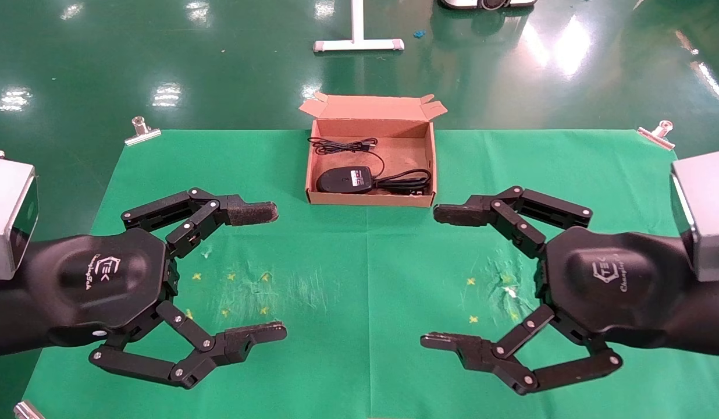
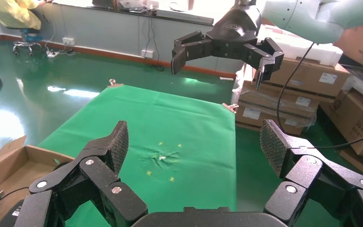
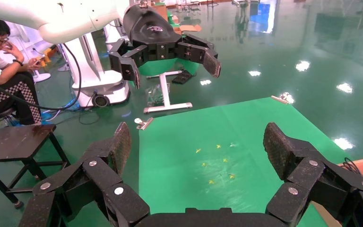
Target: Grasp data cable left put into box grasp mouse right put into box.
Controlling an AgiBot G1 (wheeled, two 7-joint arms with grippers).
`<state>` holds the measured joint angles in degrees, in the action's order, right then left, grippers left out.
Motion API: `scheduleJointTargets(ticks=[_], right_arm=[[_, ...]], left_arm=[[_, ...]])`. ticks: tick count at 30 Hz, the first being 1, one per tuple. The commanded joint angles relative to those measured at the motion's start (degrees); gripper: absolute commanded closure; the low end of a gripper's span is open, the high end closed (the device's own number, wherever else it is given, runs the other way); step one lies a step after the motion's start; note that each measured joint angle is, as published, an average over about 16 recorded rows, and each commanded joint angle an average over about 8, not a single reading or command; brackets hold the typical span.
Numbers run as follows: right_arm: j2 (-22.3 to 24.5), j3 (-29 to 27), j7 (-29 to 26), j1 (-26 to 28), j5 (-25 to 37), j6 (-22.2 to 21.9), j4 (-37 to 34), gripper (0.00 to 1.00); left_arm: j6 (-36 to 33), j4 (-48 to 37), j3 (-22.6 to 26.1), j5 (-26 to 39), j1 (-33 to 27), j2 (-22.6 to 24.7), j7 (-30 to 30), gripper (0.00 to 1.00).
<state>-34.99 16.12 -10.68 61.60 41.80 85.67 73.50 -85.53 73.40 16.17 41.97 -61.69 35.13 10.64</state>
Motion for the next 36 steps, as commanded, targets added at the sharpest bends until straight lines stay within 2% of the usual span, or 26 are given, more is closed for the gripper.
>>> scheduleJointTargets(ticks=[1,36], right_arm=[[0.0,0.0,0.0,0.0,0.0,0.0,0.0,0.00],[0.0,0.0,0.0,0.0,0.0,0.0,0.0,0.00]], left_arm=[[0.0,0.0,0.0,0.0,0.0,0.0,0.0,0.00],[0.1,0.0,0.0,0.0,0.0,0.0,0.0,0.00]])
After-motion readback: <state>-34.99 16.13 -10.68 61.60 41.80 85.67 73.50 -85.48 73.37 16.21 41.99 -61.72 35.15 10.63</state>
